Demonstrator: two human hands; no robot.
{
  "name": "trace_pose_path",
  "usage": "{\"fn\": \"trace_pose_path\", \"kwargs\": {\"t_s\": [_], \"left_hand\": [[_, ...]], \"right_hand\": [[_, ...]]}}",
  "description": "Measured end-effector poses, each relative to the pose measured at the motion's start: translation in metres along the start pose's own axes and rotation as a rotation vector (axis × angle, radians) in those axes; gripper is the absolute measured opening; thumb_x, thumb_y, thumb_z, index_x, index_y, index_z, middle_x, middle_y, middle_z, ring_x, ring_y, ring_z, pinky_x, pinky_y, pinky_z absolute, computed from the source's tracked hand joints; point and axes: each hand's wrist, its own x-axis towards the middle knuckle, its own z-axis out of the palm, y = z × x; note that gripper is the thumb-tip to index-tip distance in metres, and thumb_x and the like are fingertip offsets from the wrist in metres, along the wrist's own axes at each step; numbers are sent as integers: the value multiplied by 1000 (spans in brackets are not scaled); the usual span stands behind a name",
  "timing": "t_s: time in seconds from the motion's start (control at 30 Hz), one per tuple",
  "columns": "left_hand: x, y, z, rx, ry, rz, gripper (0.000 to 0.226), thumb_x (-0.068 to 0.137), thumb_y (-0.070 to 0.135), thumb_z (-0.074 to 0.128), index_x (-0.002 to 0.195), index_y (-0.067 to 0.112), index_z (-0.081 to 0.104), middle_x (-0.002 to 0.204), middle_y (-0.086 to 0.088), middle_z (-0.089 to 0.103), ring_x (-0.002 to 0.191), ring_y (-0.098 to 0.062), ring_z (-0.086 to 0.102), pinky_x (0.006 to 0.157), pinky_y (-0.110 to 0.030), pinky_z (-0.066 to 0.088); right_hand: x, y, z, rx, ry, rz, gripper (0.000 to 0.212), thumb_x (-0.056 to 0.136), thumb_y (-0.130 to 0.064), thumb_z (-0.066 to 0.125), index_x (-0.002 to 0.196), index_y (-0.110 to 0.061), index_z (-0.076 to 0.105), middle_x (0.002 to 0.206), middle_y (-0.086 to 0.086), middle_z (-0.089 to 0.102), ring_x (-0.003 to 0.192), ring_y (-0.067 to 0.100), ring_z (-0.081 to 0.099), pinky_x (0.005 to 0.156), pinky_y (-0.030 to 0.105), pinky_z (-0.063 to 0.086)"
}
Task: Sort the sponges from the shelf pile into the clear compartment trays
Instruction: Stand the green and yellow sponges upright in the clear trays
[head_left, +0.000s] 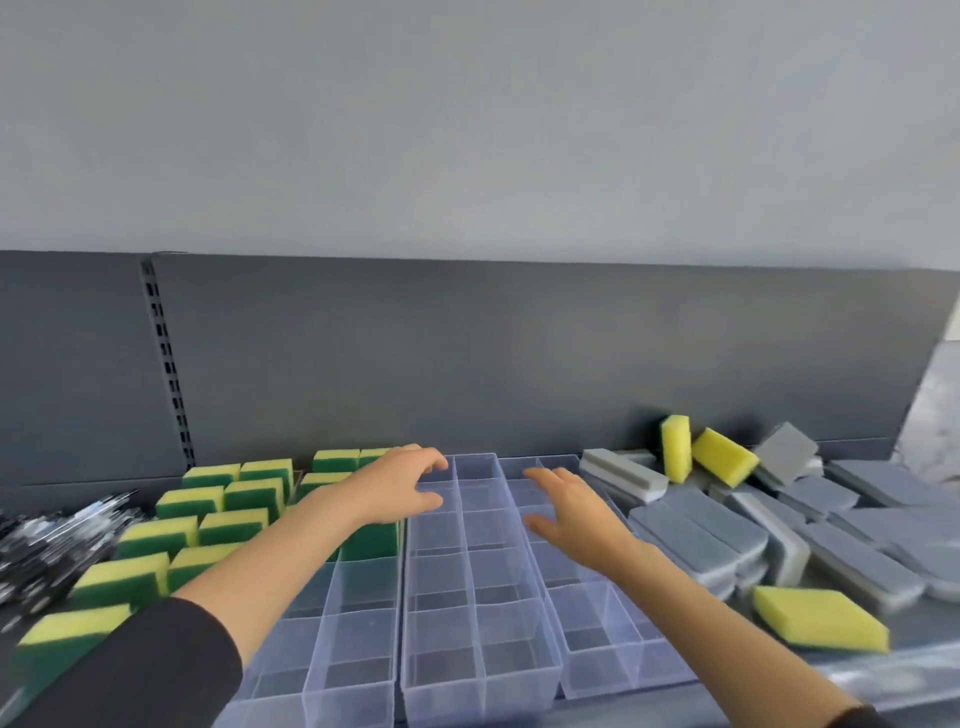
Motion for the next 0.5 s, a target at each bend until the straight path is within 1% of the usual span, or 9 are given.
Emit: {"fn": "trace_pose_path", "kwargs": {"t_s": [0.17, 0.27, 0.4, 0.5], "left_hand": [[31, 61, 25, 28, -30, 45, 47, 88, 29, 56, 132, 17, 46, 133, -3, 48, 124, -17, 46, 103, -32, 39], [46, 110, 43, 28, -67, 102, 47, 89, 30, 55, 134, 17, 44, 134, -2, 47, 126, -17, 44, 104, -34, 38], [60, 159, 60, 28, -69, 170, 48, 90, 28, 55, 135, 15, 44, 136, -3, 47, 127, -18, 43, 103, -29, 36], [72, 201, 80, 26, -85, 222, 50, 88, 28, 57, 134, 13, 45, 137, -4, 49, 125, -19, 47, 104, -30, 37]], "right_hand": [[-43, 63, -39, -45, 45, 124, 57, 90, -32, 55, 140, -17, 33, 138, 8, 43, 126, 25, 41, 102, 33, 36], [-74, 106, -63, -77, 88, 209, 57, 91, -35, 53, 141, -18, 31, 141, 6, 41, 129, 23, 40, 103, 32, 35], [-106, 141, -86, -76, 110, 272, 57, 91, -35, 53, 141, -19, 32, 140, 6, 42, 125, 23, 43, 102, 32, 37], [-134, 171, -104, -87, 121, 335, 55, 92, -34, 52, 141, -19, 32, 138, 7, 43, 127, 24, 41, 101, 33, 36]]}}
